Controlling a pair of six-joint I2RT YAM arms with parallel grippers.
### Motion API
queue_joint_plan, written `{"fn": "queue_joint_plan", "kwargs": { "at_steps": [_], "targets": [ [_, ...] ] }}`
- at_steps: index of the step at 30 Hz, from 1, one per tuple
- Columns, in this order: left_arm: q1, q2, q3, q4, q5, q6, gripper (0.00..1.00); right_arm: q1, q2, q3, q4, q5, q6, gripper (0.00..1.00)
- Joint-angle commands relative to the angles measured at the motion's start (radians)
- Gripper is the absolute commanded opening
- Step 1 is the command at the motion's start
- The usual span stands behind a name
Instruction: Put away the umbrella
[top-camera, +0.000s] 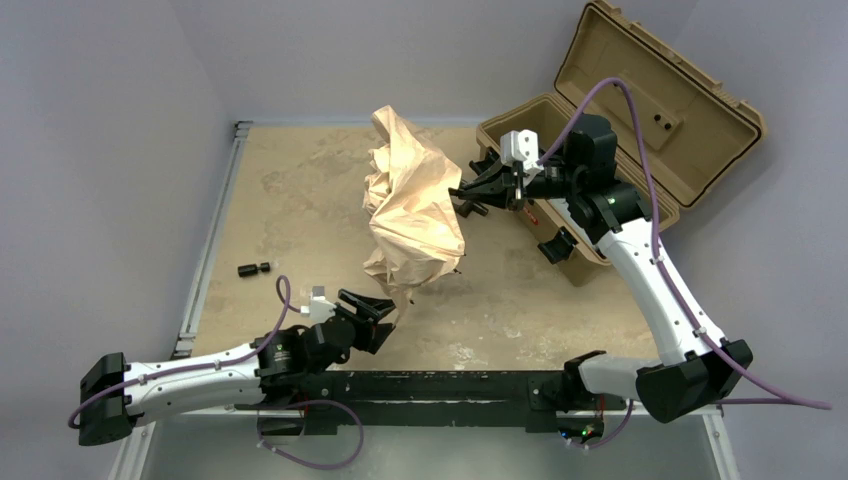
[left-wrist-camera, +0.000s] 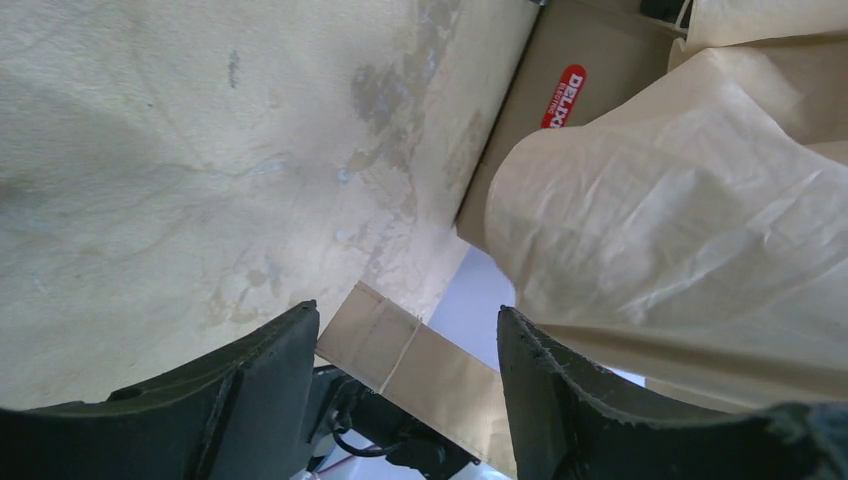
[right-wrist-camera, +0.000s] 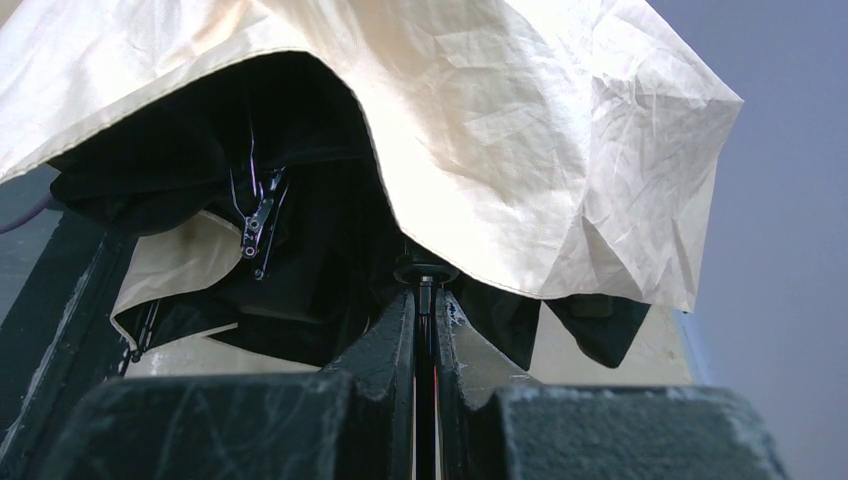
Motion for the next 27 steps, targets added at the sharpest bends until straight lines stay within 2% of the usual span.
{"fn": "queue_joint_plan", "kwargs": {
  "at_steps": [1, 6, 17, 21, 27],
  "targets": [
    [-0.005, -0.006, 0.007, 0.082, -0.032, -0.421, 0.64, -0.005, -0.047, -0.003, 0.094, -0.056, 0.015, 0.0],
    [-0.004, -0.022, 0.062, 0.027, -0.024, -0.388, 0.66, -0.005, -0.051, -0.012, 0.104, -0.057, 0.021, 0.0],
    [-0.01, -0.181, 0.042, -0.235, 0.094, -0.438, 0.72, -0.005, -0.052, -0.035, 0.119, -0.049, 0.018, 0.0],
    [-0.011, -0.188, 0.038, -0.254, 0.144, -0.444, 0.76, -0.006, -0.032, -0.011, 0.128, -0.05, 0.022, 0.0],
    [-0.011, -0.155, 0.028, -0.199, 0.081, -0.526, 0.8, -0.003, 0.03, 0.057, 0.16, -0.077, 0.042, 0.0]
  ]
}}
